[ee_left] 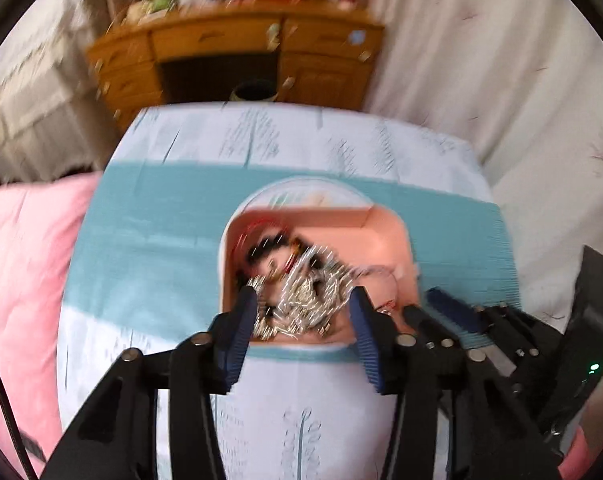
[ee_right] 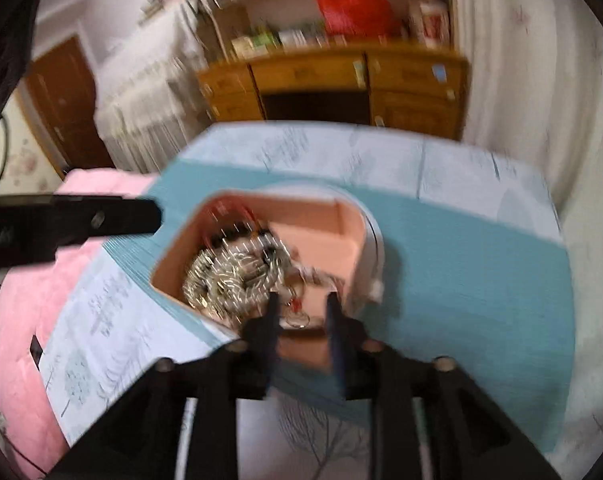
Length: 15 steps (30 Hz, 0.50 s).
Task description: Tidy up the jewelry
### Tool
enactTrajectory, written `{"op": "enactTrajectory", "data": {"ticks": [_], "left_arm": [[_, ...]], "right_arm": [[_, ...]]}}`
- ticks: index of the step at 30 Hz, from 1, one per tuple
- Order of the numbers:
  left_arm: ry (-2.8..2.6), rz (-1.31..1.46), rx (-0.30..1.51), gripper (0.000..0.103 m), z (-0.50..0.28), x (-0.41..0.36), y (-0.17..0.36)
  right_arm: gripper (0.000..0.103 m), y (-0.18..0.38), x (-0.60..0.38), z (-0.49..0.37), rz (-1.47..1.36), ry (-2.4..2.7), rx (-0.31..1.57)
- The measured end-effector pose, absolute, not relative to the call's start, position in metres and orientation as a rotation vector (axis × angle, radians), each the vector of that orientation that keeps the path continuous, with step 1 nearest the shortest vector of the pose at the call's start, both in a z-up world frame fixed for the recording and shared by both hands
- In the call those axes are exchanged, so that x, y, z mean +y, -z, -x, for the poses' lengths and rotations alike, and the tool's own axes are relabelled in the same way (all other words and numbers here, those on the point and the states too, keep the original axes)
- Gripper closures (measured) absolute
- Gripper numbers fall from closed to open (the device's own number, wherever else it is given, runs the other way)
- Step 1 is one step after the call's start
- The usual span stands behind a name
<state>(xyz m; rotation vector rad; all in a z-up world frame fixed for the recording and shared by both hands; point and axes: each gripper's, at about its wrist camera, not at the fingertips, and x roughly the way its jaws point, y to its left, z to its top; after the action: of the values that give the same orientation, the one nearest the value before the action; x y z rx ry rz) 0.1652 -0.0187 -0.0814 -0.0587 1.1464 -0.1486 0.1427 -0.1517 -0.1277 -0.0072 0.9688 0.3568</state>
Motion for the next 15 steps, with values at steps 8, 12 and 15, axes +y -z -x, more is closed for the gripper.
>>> {"op": "enactTrajectory", "data": {"ticks": [8,12,15], "left_arm": [[0.072,-0.015,1.139,0.016,-0.152,0.000,0.049],[0.079,-0.019,1.105,0.016,-0.136,0.019,0.028],[0.102,0.014,1.074,0.016,-0.121,0.034,0.015]], "right_arm": [[0.032,0.107,-0.172,-0.120,-0.151,-0.313,1.034],[0.024,0.101,-0.183,-0.102,-0.262,-0.241,1.136],[0.023,0.093,-0.185,-0.080,-0.352,-0.166,1.177]]}}
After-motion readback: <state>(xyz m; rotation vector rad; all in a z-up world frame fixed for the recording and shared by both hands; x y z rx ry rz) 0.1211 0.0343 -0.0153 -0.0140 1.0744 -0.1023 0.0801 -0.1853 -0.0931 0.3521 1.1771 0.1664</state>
